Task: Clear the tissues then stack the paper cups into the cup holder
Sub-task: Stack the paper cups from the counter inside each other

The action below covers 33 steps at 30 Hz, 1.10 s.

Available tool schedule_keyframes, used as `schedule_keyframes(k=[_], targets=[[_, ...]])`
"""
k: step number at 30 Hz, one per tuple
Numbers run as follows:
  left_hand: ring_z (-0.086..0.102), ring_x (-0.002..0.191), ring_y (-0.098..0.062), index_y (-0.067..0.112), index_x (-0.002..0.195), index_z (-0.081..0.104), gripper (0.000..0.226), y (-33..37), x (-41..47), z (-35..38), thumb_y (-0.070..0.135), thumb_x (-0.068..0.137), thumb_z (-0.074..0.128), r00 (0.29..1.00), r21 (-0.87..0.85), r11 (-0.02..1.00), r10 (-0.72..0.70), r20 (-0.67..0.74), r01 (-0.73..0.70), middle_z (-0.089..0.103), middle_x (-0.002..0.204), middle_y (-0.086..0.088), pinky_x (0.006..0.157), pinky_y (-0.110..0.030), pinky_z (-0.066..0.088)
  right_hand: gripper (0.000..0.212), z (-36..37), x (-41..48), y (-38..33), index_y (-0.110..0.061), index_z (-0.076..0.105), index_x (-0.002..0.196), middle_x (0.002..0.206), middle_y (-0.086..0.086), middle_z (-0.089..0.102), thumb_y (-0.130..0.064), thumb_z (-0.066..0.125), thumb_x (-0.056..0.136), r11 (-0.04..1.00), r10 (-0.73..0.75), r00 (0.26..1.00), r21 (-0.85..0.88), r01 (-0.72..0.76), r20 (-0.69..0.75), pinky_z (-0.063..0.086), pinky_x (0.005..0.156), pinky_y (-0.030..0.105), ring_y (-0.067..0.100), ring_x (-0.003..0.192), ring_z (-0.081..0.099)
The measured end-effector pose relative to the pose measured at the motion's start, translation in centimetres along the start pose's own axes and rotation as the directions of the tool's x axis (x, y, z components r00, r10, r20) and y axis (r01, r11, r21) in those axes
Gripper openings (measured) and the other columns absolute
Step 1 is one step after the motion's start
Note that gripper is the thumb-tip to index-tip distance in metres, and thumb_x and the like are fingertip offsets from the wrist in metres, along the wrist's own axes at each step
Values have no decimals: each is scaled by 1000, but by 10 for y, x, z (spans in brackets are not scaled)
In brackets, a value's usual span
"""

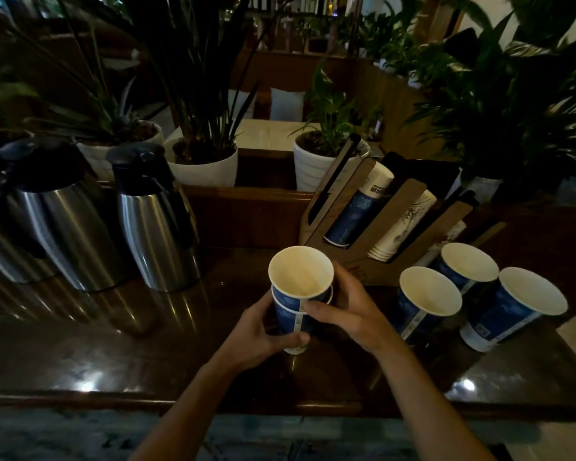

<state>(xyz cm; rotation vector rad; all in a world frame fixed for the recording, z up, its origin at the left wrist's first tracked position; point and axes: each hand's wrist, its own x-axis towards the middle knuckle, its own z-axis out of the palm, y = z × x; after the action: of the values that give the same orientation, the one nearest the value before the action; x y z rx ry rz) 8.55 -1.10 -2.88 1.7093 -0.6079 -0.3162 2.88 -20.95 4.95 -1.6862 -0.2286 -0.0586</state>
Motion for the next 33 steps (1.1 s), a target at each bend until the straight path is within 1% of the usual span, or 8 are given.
schedule_keyframes(k=[2, 5, 10, 15, 20, 23, 27, 33], targets=[[61, 136, -6, 49, 143, 53, 79, -1, 0, 0, 50, 75, 92, 1000, -16, 1000, 4, 2, -4, 64, 144, 19, 110, -29, 54, 73, 0, 2, -3, -27, 47, 145, 138, -10, 61, -23, 81, 81, 998, -24, 1000, -51, 23, -13, 49, 99, 24, 11, 131, 55], [60, 136, -4, 49, 144, 51, 80, 0, -1, 0, 48, 75, 91, 1000, -15, 1000, 17, -1, -17, 64, 144, 20, 109, -23, 54, 88, -1, 4, -6, -31, 39, 152, 145, -15, 54, -38, 83, 76, 993, -63, 997, -105, 58, -44, 48, 104, 27, 8, 135, 51], [60, 135, -2, 49, 147, 48, 84, -1, -2, 1, 49, 75, 91, 1000, -11, 1000, 20, -4, -20, 64, 142, 22, 107, -19, 53, 72, 1, 9, -1, -36, 51, 144, 142, -15, 57, -48, 81, 79, 980, -78, 995, -186, 65, -62, 52, 103, 40, 12, 130, 55], [59, 135, 1, 65, 140, 47, 79, 2, -2, 3, 53, 75, 90, 1000, 6, 1000, 23, -17, -23, 62, 143, 25, 104, -14, 52, 71, 4, 7, 8, -39, 57, 139, 136, -19, 58, -59, 80, 75, 965, -99, 986, -254, 62, -134, 52, 96, 26, 7, 127, 54], [59, 137, -4, 55, 144, 47, 84, -3, -2, 5, 55, 72, 91, 1000, -22, 1000, 1, -29, -2, 62, 144, 21, 113, -41, 52, 79, 12, 2, 15, -34, 58, 140, 137, -19, 58, -68, 78, 71, 953, -132, 965, -298, 60, -228, 51, 92, 19, 3, 126, 54], [59, 136, -5, 47, 148, 46, 88, -6, -1, 7, 53, 73, 92, 999, -16, 1000, 16, -46, -17, 63, 144, 19, 115, -46, 51, 79, 13, 1, 15, -34, 57, 140, 137, -21, 57, -71, 74, 73, 934, -148, 960, -354, 56, -238, 51, 92, 19, 1, 126, 54], [58, 137, -2, 55, 146, 44, 94, -6, 2, 13, 50, 68, 96, 996, -49, 999, 18, -93, -23, 60, 145, 21, 109, -30, 53, 76, 10, 10, 0, -38, 52, 140, 139, -21, 52, -77, 65, 76, 819, -171, 972, -571, 49, -162, 49, 96, 24, -2, 126, 49], [61, 134, -2, 56, 140, 46, 95, -8, 2, 34, 41, 65, 101, 985, -145, 989, 6, -174, -32, 61, 141, 23, 102, -11, 51, 79, 17, 43, -42, -37, 46, 144, 153, -14, 42, -82, 51, 79, 554, -90, 991, -822, 133, 100, 19, 122, 45, 4, 143, 29]])
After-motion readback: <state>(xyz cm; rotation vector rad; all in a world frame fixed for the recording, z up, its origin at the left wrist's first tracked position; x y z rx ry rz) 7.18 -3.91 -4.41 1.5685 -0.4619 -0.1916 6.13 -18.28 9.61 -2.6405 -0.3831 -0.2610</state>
